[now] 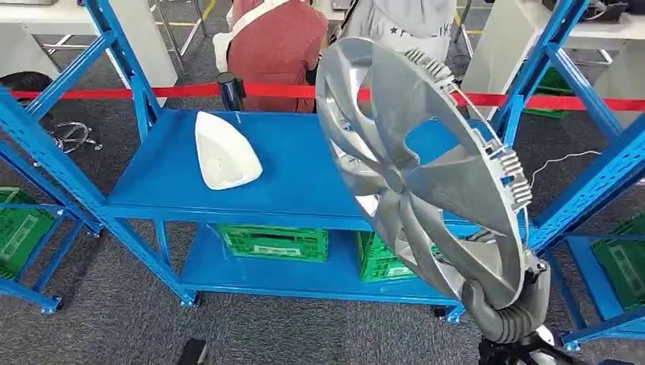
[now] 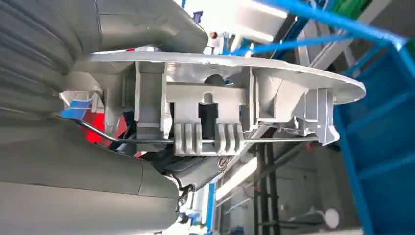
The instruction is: Take the parts from the cabinet and place them on the table.
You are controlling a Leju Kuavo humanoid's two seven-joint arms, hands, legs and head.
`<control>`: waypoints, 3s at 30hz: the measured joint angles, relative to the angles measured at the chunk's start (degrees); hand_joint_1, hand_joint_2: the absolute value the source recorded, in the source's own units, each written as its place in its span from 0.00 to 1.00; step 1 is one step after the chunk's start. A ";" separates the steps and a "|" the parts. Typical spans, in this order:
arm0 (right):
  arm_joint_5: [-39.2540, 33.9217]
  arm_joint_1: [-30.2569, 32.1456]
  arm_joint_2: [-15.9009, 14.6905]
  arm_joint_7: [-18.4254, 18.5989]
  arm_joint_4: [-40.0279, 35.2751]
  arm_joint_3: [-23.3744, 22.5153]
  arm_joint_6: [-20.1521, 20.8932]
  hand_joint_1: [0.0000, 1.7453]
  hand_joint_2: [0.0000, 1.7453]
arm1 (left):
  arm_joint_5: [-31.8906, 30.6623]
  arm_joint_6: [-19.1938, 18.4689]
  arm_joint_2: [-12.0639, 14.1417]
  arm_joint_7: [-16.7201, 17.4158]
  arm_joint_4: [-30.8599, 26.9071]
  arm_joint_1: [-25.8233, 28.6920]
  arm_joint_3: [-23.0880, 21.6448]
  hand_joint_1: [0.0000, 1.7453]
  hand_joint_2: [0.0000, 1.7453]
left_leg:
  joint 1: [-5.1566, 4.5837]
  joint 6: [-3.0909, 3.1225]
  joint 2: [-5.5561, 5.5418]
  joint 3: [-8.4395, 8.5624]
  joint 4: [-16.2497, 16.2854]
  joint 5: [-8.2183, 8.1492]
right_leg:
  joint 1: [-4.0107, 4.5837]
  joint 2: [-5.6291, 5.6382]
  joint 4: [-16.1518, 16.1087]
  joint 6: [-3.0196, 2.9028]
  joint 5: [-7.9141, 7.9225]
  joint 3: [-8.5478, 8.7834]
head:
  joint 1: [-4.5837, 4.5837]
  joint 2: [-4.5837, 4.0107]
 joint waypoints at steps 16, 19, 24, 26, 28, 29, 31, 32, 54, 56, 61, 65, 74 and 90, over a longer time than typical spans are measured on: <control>0.33 -0.75 0.02 -0.02 0.61 0.22 -0.15 1.00 1.00 | 0.20 0.11 -0.24 -0.07 0.02 0.77 -0.31 0.00 0.00 | -0.81 -1.40 -0.02 -8.98 1.87 6.33 | 1.12 -0.30 -1.48 -3.30 -7.16 8.16 | 0.94 0.00; 0.46 -0.65 0.04 0.00 0.61 0.26 -0.33 1.00 1.00 | 0.20 0.11 -0.24 -0.07 0.04 0.78 -0.31 0.00 0.00 | -0.25 -2.37 0.02 -11.72 12.23 -3.73 | 1.04 -0.27 -1.47 -3.76 -5.17 5.73 | 0.26 0.00; 0.52 -0.58 0.04 0.00 0.66 0.28 -0.33 1.00 1.00 | 0.20 0.11 -0.20 -0.07 0.07 0.79 -0.31 0.00 0.00 | 0.34 -2.96 0.06 -4.88 10.03 1.04 | 0.88 -0.40 -0.93 -2.94 -2.23 1.61 | 0.20 0.00; 0.52 -0.54 0.05 -0.02 0.63 0.28 -0.35 1.00 1.00 | 0.22 0.11 -0.22 -0.07 0.02 0.56 -0.31 0.00 0.00 | 0.18 -2.70 -0.03 2.08 -0.32 -1.63 | 1.02 -0.37 -0.37 -2.16 -1.40 0.79 | 0.04 0.00; 0.59 -0.55 0.04 -0.02 0.68 0.28 -0.35 1.00 1.00 | 0.22 0.11 -0.22 -0.15 0.02 0.69 -0.31 0.00 0.00 | -0.18 -1.35 -0.30 1.19 -0.35 -1.13 | 0.94 -0.43 -0.55 -1.44 -0.52 1.08 | 0.24 0.00; 0.50 -0.57 0.05 0.00 0.68 0.28 -0.35 1.00 1.00 | 0.22 0.11 -0.20 -0.15 0.02 0.74 -0.31 0.00 0.00 | -0.44 -0.84 -0.32 0.87 -0.03 -0.82 | 0.75 -0.39 -0.69 -1.03 0.07 0.98 | 0.35 0.00; 0.57 -0.49 0.04 0.00 0.68 0.28 -0.35 1.00 1.00 | 0.22 0.11 -0.22 -0.13 0.07 0.66 -0.31 0.00 0.00 | -0.14 0.51 0.20 -0.14 -0.37 0.48 | 0.38 -0.08 -0.17 -0.35 -0.35 0.28 | 0.26 0.00; 0.68 -0.46 0.04 0.00 0.68 0.31 -0.37 1.00 1.00 | 0.22 0.11 -0.22 -0.13 0.07 0.60 -0.33 0.00 0.00 | -0.14 0.99 0.21 -0.96 -0.38 1.11 | 0.50 -0.07 1.75 -0.27 -3.42 -0.70 | 0.53 0.00; -0.07 -0.36 0.11 0.00 1.18 0.42 0.68 1.00 1.00 | 0.72 0.07 -0.28 -0.85 0.11 1.13 -0.33 0.00 0.00 | 0.13 -2.55 0.15 -7.45 13.18 0.46 | 0.98 -0.51 -1.34 -3.00 -2.38 2.23 | 0.24 0.00; 0.00 -0.51 0.11 -0.02 1.31 0.46 0.85 1.00 1.00 | 0.96 0.07 -0.17 -1.09 0.02 1.04 -0.33 0.00 0.00 | 0.12 -2.12 0.15 -0.01 2.98 0.03 | 0.97 -0.53 -0.99 -2.48 -1.42 1.44 | 0.17 0.00; 0.11 -1.25 0.11 0.00 1.75 0.74 1.20 1.00 1.00 | 1.38 0.11 -0.07 -1.49 0.04 1.45 -0.33 0.00 0.00 | -0.27 0.37 0.09 0.44 -0.83 0.13 | 0.86 -0.50 -1.08 -0.52 0.56 0.78 | 0.22 0.00; 0.17 -1.63 0.11 0.00 2.20 1.07 1.35 1.00 1.00 | 1.48 0.11 0.09 -1.79 0.00 1.48 -0.33 0.00 0.00 | -0.36 1.32 0.35 -2.71 -0.50 2.50 | 0.65 -0.33 11.61 0.42 -11.19 -3.44 | 0.61 0.00; 0.22 -4.14 0.09 -0.02 4.28 1.27 0.41 1.00 1.00 | 2.25 0.11 0.17 -2.05 -0.02 1.02 -0.33 0.00 0.00 | -0.50 -0.55 0.40 -8.01 1.26 6.66 | 1.37 -0.17 -1.01 -1.39 -8.82 9.27 | 0.83 0.00; 1.60 -4.68 0.02 -0.02 5.53 2.14 -2.45 1.00 1.00 | 0.83 -1.18 0.24 -1.75 -0.09 -1.20 -0.33 0.00 0.00 | -0.72 -0.63 -0.04 0.44 -0.52 -0.44 | 0.99 -0.65 -1.12 -1.15 -0.16 1.19 | 0.28 0.00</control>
